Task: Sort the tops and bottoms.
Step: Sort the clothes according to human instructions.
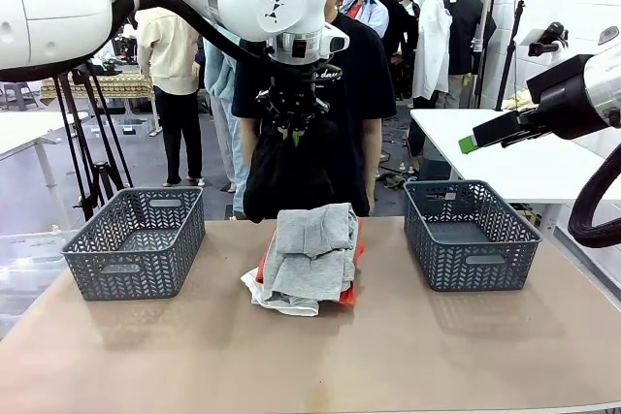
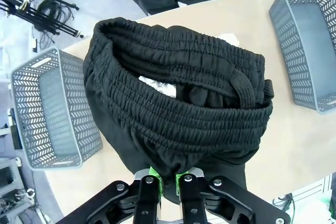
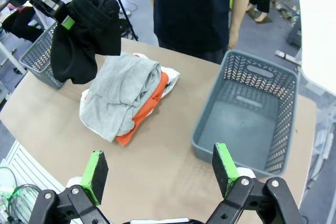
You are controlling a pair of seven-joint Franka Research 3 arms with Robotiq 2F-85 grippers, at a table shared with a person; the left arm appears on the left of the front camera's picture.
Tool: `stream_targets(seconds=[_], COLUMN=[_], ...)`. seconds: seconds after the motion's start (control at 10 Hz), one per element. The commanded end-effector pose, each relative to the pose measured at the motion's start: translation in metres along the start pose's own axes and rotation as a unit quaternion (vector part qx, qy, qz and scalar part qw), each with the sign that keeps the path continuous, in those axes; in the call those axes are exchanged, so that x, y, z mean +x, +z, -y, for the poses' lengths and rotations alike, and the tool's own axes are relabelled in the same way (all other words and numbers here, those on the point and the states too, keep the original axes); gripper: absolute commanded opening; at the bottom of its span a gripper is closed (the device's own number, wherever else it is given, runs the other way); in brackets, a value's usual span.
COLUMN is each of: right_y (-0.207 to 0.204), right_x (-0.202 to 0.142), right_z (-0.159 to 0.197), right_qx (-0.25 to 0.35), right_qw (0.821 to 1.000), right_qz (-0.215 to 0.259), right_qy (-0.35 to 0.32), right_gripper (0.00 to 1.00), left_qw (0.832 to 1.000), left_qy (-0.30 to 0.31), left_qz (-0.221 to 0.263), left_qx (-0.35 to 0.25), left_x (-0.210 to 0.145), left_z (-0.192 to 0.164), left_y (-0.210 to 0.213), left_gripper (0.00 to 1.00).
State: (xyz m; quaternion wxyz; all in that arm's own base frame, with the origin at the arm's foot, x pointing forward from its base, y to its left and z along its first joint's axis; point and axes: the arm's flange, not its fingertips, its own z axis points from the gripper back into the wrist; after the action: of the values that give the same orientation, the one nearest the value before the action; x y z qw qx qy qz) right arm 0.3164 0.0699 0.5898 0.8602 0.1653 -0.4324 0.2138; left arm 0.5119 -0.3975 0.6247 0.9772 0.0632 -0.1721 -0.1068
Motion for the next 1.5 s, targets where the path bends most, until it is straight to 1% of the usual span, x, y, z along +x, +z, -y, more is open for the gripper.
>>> stream_targets(seconds=[0.0, 1.4], right_y=[-0.0019, -0.0019], right_x=[-0.0004, -0.0004], right_z=[0.0006, 0.0006], right_qx=[0.009, 0.009], right_qw=[1.000, 1.000], right_qz=[0.002, 0.002], right_qy=[-0.006, -0.006], right_gripper=[1.00, 1.00], left_qw=[1.000, 1.000], left_qy=[0.004, 0.004], left_qz=[0.005, 0.005], left_qx=[-0.006, -0.006], left_x=[-0.0036, -0.0036], left_z=[-0.0050, -0.0050], left_y=[0.0045, 0.0045], left_gripper=[0.00, 0.00])
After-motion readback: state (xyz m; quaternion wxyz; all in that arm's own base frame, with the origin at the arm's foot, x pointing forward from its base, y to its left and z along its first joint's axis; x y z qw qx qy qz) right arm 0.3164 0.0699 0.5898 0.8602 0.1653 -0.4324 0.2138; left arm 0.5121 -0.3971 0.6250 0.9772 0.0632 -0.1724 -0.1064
